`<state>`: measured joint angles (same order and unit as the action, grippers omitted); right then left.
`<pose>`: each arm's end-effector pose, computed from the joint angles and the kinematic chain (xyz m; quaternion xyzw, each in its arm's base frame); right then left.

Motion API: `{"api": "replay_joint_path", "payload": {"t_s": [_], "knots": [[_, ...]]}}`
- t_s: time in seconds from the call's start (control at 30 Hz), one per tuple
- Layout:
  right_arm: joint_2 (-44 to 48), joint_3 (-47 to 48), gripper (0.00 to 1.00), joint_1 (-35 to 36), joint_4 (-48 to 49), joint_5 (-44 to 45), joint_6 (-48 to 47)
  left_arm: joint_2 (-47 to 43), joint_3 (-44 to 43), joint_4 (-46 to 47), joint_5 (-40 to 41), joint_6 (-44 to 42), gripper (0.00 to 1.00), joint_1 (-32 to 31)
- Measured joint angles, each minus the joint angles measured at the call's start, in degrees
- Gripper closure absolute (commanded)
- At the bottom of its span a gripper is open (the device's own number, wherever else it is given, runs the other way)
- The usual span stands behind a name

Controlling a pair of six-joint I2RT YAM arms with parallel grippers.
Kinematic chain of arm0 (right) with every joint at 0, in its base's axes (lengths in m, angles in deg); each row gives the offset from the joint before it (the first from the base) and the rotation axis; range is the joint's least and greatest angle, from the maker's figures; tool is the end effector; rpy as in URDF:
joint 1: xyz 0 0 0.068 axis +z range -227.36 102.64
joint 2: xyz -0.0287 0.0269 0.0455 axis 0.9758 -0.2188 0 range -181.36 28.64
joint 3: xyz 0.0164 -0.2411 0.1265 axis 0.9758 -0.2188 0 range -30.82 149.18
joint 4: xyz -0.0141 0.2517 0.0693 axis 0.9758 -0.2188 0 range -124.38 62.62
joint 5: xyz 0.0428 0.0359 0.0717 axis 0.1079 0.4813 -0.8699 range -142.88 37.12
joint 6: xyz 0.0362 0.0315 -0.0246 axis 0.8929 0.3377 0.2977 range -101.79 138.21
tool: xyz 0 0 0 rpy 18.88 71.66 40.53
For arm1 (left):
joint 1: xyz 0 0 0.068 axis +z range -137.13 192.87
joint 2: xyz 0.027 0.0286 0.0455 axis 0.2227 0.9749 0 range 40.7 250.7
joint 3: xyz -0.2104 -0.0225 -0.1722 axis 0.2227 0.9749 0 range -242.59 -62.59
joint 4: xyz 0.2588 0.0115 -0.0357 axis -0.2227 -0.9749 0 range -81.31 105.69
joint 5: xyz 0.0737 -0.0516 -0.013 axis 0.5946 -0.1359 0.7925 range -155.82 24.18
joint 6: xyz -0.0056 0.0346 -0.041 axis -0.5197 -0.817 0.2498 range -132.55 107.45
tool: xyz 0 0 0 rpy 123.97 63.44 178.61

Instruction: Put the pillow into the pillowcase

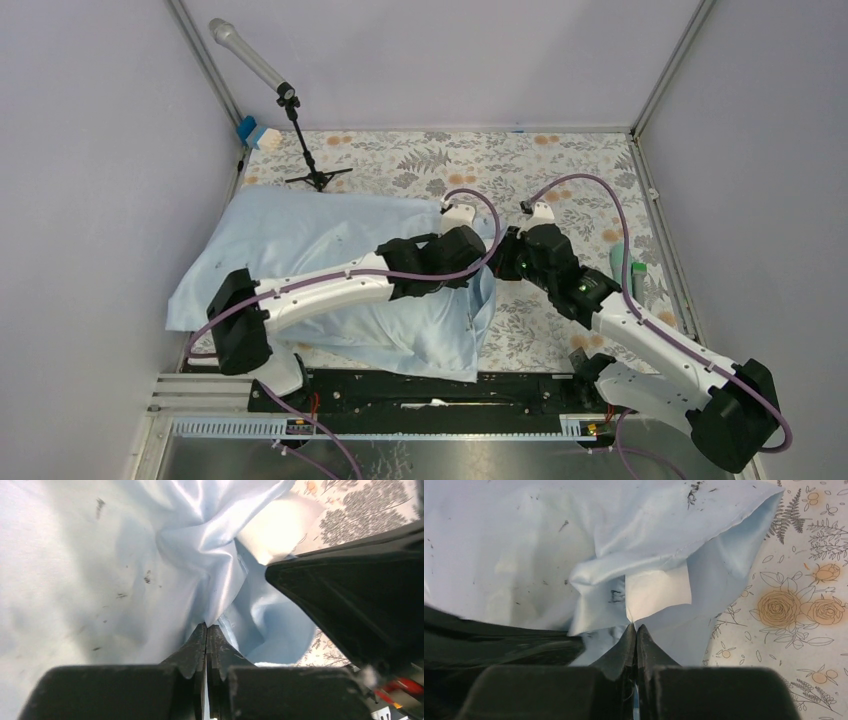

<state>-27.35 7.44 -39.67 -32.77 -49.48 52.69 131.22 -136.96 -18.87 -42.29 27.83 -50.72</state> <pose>0.1791 0.1357 0.2718 -0.0070 0.8342 0.3044 0.4597 0.1649 -0.2998 0.2844 0.1183 0.9170 -0.1411 0.3540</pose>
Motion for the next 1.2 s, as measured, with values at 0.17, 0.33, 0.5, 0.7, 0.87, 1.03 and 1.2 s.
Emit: {"api": "replay_joint_path", "payload": {"t_s": [0.17, 0.33, 0.5, 0.7, 0.87, 1.03, 1.2], "knots": [[0.1, -0.5, 1.0, 0.0, -0.1, 0.0, 0.3, -5.2, -1.7, -3.5, 3.6, 0.4, 1.0, -1.1], [0.0, -0.5, 1.0, -0.3, 0.1, -1.4, 0.1, -16.7, 0.2, -7.3, 5.6, 2.9, 1.0, -1.1], [-1.7, 1.7, 1.0, -0.3, 0.6, -8.5, -0.3, -26.8, 8.4, -11.2, 8.4, 6.7, 1.0, 1.2], [-4.2, 5.9, 1.0, -0.3, 3.2, -15.3, -1.0, -22.4, 24.3, -4.6, 4.9, 8.0, 1.0, 8.7], [-11.2, 8.2, 1.0, -0.3, 5.9, -16.1, -1.2, -18.0, 27.3, 6.1, -1.5, 7.0, 1.0, 15.9], [-19.2, 8.9, 0.57, -0.3, 4.9, -14.1, -1.7, -11.7, 24.7, 13.2, -5.9, 4.4, 1.0, 20.6], [-15.3, 9.0, 0.33, -0.3, -2.2, -6.8, -3.4, -7.2, 21.5, 18.0, -7.0, 1.5, 1.0, 21.5]]}}
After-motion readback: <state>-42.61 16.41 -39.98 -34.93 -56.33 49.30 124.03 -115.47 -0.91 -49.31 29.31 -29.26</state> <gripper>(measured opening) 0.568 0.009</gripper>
